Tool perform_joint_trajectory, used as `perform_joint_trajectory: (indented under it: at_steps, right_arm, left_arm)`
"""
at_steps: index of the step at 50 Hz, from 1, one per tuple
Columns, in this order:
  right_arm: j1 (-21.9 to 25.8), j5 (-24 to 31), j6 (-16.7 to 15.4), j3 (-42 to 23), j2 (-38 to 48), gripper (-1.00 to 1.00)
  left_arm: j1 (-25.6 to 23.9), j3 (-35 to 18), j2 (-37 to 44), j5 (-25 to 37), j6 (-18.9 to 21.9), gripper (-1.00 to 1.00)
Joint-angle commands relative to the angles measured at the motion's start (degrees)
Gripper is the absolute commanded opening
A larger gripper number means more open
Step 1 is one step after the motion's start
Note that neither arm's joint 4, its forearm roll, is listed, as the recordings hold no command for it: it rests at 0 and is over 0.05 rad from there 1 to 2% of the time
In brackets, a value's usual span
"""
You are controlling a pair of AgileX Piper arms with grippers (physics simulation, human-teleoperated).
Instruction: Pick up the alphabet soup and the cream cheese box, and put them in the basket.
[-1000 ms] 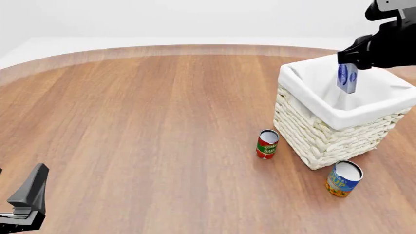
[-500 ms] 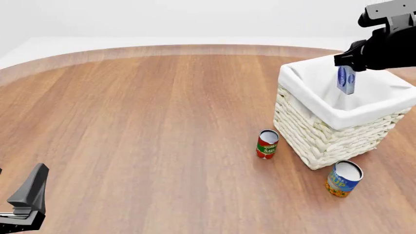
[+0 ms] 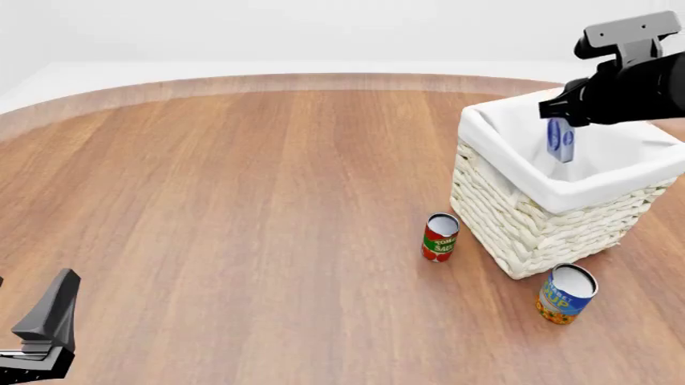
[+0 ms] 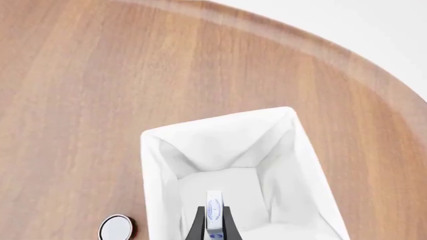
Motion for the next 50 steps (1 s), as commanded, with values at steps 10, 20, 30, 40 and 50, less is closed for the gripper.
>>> perform_joint_trajectory:
  at_steps: [10, 20, 30, 40, 50]
  right_arm:
    - [-0.9, -1.7, -0.1, -0.8, 3.1, -1.0]
    - [-1.3, -2.0, -0.2, -1.3, 4.2, -1.0]
    - [-1.5, -1.2, 0.3, -2.1, 4.5, 1.0]
    - [-1.5, -0.1, 0.2, -1.7, 2.8, 1.0]
    - [-0.8, 1.7, 1.2, -0.6, -0.8, 1.0]
  left_arm:
    - [0.0, 0.0, 0.0, 0.0, 0.0, 1.0]
    - [0.0, 0.0, 0.0, 0.0, 0.0, 1.0]
    - [0.0, 0.0, 0.0, 0.0, 0.0, 1.0]
    - [0.0, 0.0, 0.0, 0.0, 0.0, 1.0]
    - [0.0, 0.0, 0.0, 0.0, 0.0, 1.0]
